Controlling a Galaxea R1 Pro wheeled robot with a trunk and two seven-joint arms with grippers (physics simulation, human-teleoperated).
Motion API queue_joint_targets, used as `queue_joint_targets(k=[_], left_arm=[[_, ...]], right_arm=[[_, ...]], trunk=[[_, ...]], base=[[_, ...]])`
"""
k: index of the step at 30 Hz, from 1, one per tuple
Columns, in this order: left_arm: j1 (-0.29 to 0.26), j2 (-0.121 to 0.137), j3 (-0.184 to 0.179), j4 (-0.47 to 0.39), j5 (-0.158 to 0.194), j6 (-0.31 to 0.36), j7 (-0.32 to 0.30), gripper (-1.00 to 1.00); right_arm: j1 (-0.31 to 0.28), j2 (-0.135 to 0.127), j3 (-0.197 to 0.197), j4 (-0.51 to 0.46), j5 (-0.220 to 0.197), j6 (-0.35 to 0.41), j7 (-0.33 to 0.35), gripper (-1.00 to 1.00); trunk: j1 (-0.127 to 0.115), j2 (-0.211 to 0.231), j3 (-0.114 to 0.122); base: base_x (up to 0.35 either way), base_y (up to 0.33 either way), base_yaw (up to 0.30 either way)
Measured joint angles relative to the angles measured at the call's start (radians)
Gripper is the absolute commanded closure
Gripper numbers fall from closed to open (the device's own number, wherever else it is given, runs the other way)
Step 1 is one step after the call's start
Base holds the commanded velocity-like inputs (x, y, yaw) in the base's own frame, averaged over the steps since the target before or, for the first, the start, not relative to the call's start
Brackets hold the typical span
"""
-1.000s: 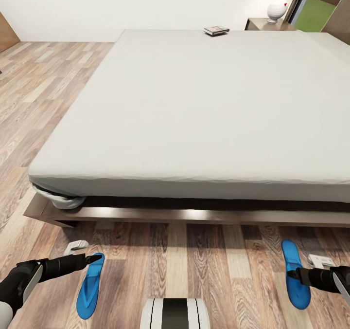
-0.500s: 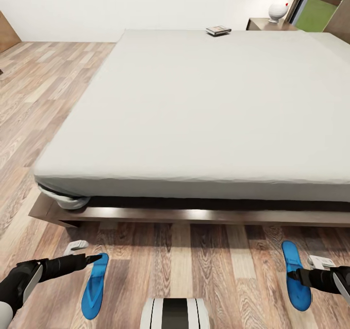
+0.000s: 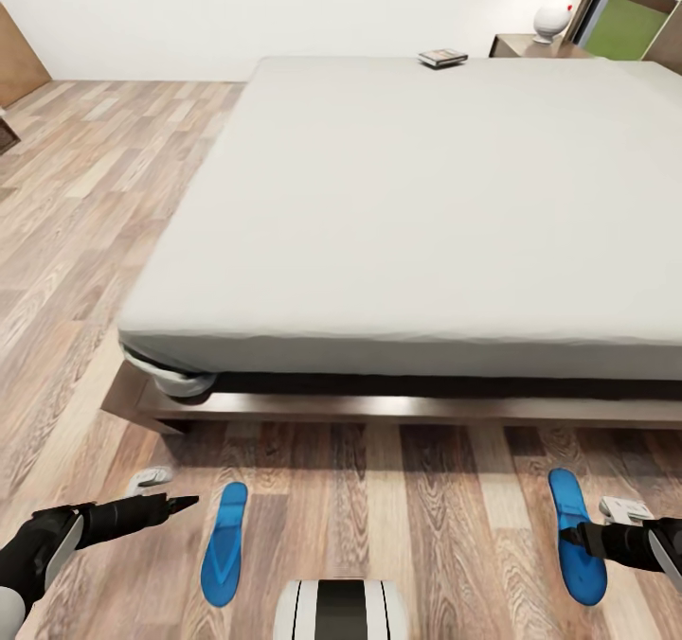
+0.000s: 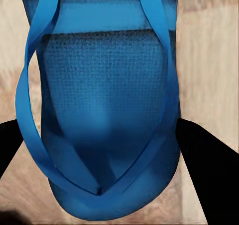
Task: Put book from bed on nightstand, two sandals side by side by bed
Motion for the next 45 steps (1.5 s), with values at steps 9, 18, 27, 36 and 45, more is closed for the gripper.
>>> queue_joint_targets(k=[9, 18, 27, 36, 45], left_arm=[[0.000, 0.000, 0.000, 0.000, 0.000, 0.002, -0.001, -1.00], [0.000, 0.000, 0.000, 0.000, 0.000, 0.002, 0.001, -1.00], [0.000, 0.000, 0.000, 0.000, 0.000, 0.002, 0.000, -1.00], [0.000, 0.000, 0.000, 0.000, 0.000, 0.002, 0.000, -1.00], [0.000, 0.000, 0.000, 0.000, 0.000, 0.002, -0.002, -1.00]], right_arm=[[0.000, 0.001, 0.001, 0.001, 0.000, 0.000, 0.000, 1.00], [0.000, 0.002, 0.002, 0.002, 0.000, 0.000, 0.000, 1.00], [0.000, 0.002, 0.002, 0.003, 0.000, 0.000, 0.000, 1.00], [0.000, 0.002, 0.002, 0.003, 0.000, -0.001, 0.000, 1.00], [0.000, 0.005, 0.002, 0.003, 0.000, -0.002, -0.002, 1.00]], trunk=[[0.000, 0.000, 0.000], [0.000, 0.000, 0.000], [0.000, 0.000, 0.000], [0.000, 0.000, 0.000], [0.000, 0.000, 0.000]], base=[[-0.171, 0.216, 0.000], [-0.007, 0.311, 0.000], [0.000, 0.316, 0.000], [0.000, 0.316, 0.000], [0.000, 0.316, 0.000]])
